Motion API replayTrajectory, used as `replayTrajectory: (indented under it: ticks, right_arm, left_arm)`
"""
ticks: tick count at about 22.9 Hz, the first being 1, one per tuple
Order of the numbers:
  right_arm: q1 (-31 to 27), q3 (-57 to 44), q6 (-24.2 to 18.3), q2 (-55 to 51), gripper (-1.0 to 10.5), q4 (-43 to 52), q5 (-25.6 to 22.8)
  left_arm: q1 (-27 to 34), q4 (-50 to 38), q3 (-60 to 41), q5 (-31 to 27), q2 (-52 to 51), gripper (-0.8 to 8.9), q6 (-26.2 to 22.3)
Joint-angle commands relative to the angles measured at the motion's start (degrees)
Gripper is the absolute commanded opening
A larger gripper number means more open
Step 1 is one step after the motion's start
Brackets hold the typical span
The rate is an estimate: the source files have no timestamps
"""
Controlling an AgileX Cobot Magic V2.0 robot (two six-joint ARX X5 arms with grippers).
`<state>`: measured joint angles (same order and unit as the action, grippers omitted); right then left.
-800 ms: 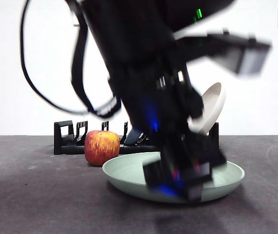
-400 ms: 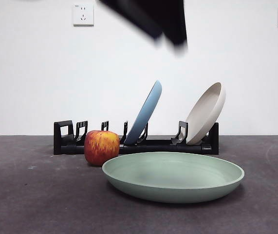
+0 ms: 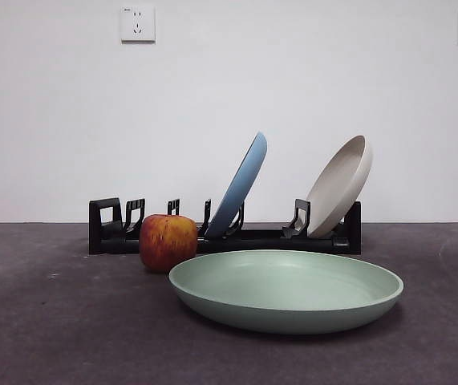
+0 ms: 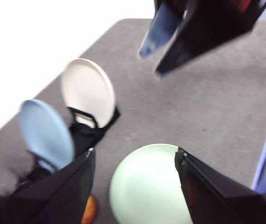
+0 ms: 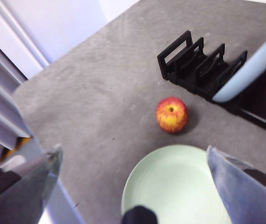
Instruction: Take the green plate from the plate rack,put the plate on the table,take the apple from the table,put the apple in the plate
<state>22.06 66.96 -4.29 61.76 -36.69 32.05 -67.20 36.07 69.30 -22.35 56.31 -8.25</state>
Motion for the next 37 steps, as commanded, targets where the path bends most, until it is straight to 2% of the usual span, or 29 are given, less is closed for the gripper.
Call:
replayTrajectory:
  ticks: [1, 5, 10, 13, 16, 18, 22, 37]
  right_arm:
    - [5.4, -0.1, 1.5, 5.0, 6.6, 5.6, -4.7]
    - [11.4, 0.0, 2.8, 12.4, 6.6, 15.0, -12.5]
    - [15.3, 0.6, 4.7, 22.6, 6.6, 24.3, -17.2]
    - [16.3, 3.9, 4.7, 29.2, 6.7, 24.6, -18.8]
    - [16.6, 9.9, 4.6, 37.3, 6.8, 24.6, -19.5]
    - [16.6, 14.7, 4.4, 42.7, 7.3, 23.0, -20.5]
    - [16.6, 20.6, 4.2, 50.4, 7.3, 20.9, -21.6]
    - [16.5, 21.6, 4.3, 61.3, 7.3, 23.1, -21.8]
  left_arm:
    - [-0.2, 2.4, -0.2, -3.5, -1.6, 2.92, 1.3]
    - [-0.2, 7.1, -0.2, -9.3, -3.3, 2.92, 2.8]
    - [-0.2, 13.5, -0.2, -14.1, -4.6, 2.92, 4.3]
    - [-0.2, 16.4, -0.2, -15.3, -5.2, 2.92, 4.6]
    - [-0.2, 18.7, -0.2, -15.2, -6.1, 2.92, 5.7]
    - [-0.2, 19.5, -0.2, -15.2, -6.5, 2.92, 5.8]
    - [-0.2, 20.0, -0.2, -15.1, -6.7, 2.92, 6.2]
    - [-0.2, 20.6, -0.2, -15.1, -6.7, 2.83, 7.2]
